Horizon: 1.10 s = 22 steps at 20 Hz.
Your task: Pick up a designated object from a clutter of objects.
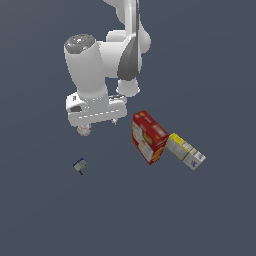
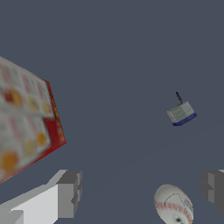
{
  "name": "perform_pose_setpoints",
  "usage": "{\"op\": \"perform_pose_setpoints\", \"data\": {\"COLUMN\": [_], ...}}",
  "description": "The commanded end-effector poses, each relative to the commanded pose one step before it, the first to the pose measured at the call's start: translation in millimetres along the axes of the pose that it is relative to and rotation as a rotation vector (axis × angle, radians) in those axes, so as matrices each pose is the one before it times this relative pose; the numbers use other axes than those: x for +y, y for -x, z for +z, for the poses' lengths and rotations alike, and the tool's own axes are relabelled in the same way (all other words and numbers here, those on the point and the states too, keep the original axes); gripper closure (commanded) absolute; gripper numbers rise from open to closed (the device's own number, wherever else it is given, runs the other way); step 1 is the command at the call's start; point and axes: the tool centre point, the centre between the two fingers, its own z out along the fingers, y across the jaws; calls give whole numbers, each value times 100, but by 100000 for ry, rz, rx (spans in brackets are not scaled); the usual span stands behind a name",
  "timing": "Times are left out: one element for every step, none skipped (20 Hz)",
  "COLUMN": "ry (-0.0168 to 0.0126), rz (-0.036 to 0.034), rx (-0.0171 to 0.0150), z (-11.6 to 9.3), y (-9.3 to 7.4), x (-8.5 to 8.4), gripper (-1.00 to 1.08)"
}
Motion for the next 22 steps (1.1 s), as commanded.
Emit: {"op": "perform_pose_setpoints", "data": {"ry": [-118,-35,-26,-17,-8,0,8,16,24,31,38,45,51,56,61,62,63,62,60,58,55,52], "rz": [-2684,-1021,-1019,-1014,-1012,-1009,-1007,-1004,-1001,-998,-997,-997,-993,-990,-976,-928,-878,-824,-777,-726,-673,-625], "rx": [-7,-21,-24,-28,-33,-38,-43,-49,-56,-63,-71,-79,-88,-97,-105,-109,-111,-112,-113,-112,-109,-107], "z": [1225,476,472,468,464,460,456,452,447,443,439,435,430,426,416,392,368,344,320,297,274,252], "y": [1161,496,512,529,544,560,575,589,603,616,629,641,653,664,664,642,614,586,555,523,492,457], "x": [1354,507,493,479,464,448,432,416,400,383,364,346,328,310,286,255,224,198,172,149,130,110], "gripper": [-92,-92,-92,-92,-92,-92,-92,-92,-92,-92,-92,-92,-92,-92,-92,-92,-92,-92,-92,-92,-92,-92]}}
